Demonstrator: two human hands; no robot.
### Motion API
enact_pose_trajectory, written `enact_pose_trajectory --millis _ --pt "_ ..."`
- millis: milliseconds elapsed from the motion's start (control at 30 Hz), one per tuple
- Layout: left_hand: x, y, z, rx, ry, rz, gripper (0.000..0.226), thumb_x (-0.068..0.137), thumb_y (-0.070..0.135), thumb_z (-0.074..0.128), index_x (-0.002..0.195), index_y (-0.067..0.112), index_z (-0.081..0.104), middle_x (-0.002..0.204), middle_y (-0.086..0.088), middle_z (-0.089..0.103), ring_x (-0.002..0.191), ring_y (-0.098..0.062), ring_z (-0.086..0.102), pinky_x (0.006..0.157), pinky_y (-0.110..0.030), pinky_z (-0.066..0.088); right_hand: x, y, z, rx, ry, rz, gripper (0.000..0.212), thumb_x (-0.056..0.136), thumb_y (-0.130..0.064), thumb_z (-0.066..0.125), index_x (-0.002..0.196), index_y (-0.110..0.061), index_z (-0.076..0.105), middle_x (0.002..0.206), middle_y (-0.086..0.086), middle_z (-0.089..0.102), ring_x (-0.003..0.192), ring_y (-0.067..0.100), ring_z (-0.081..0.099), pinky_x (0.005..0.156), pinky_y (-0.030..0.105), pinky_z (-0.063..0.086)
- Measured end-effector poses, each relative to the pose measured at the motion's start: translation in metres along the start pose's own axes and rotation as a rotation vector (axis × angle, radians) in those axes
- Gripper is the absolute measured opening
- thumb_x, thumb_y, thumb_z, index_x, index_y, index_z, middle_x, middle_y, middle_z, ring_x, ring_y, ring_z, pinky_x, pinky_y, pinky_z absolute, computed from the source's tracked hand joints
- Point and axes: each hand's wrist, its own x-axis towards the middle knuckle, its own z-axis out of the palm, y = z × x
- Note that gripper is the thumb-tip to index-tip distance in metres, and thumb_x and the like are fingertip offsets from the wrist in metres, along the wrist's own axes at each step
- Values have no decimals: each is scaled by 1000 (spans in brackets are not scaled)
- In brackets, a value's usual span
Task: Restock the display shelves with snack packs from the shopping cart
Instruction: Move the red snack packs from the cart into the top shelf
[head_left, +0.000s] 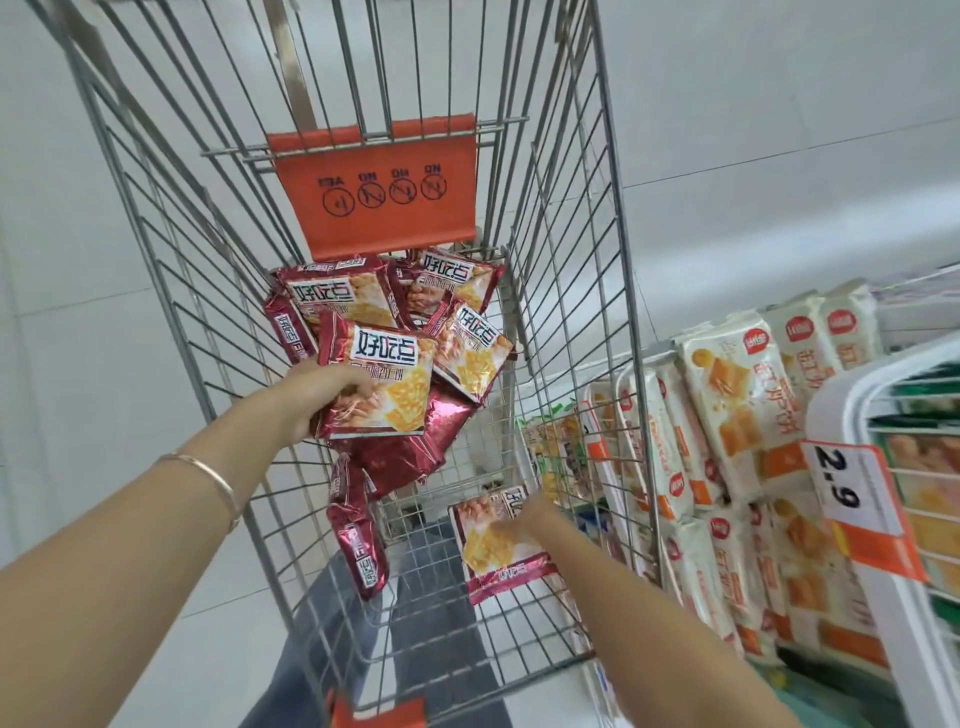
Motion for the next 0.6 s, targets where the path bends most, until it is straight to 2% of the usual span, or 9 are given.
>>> enact_pose_trajectory --millis 100,200,267,333,400,433,500,533,600 --pt "-2 -1 3 -26 -13 14 17 80 -5 60 74 8 52 46 0 56 39 -13 55 44 -23 47 -4 -2 -12 -72 42 -40 89 86 -50 72 150 -2 33 147 16 49 131 32 53 93 32 52" --pt "-8 0 7 -54 19 35 14 80 -4 60 82 8 52 73 -10 60 60 -21 59 62 -32 49 -15 -11 -23 -36 79 -97 78 84 -43 77 142 -4 43 135 12 58 125 30 57 100 36 49" --pt "-10 2 7 -59 109 79 18 80 -6 60 81 8 48 83 -12 57 65 -22 54 62 -30 45 -26 -21 -37 30 114 -178 64 80 -37 82 129 -11 52 107 2 66 99 22 67 92 34 57" --pt "-11 5 3 -50 157 119 18 76 -6 61 85 6 51 88 -13 59 66 -20 54 57 -28 43 -44 -33 -57 32 173 -300 55 76 -37 85 118 -17 56 91 -3 64 79 14 66 76 30 61" --pt "-11 8 -4 -31 141 138 27 71 -2 65 95 7 55 96 -13 63 69 -20 58 61 -29 45 -69 -43 -81 44 199 -455 58 72 -38 87 115 -18 53 92 -10 61 82 11 64 74 28 58" --pt "-12 8 -8 -30 132 138 37 69 2 67 104 7 56 100 -14 65 71 -21 60 64 -31 47 -83 -47 -92 77 184 -522 66 71 -40 88 121 -18 51 98 -12 60 88 11 63 77 27 55" --pt "-20 11 -13 -36 94 114 71 74 21 78 135 9 43 111 -17 68 80 -25 66 67 -34 54 -112 -53 -116 161 130 -623 82 67 -43 90 132 -16 48 115 -10 61 102 16 64 87 29 51" --pt "-25 11 -16 -3 64 96 94 74 44 82 147 14 32 123 -18 65 95 -27 67 76 -38 58 -125 -55 -126 202 89 -673 83 66 -42 91 132 -15 49 120 -5 64 105 19 66 90 31 52" --pt "-30 13 -17 100 -34 56 130 53 88 70 156 24 22 149 -15 47 128 -33 54 100 -52 50 -140 -62 -142 247 18 -743 85 62 -45 92 132 -16 54 122 2 68 109 22 67 97 36 53"
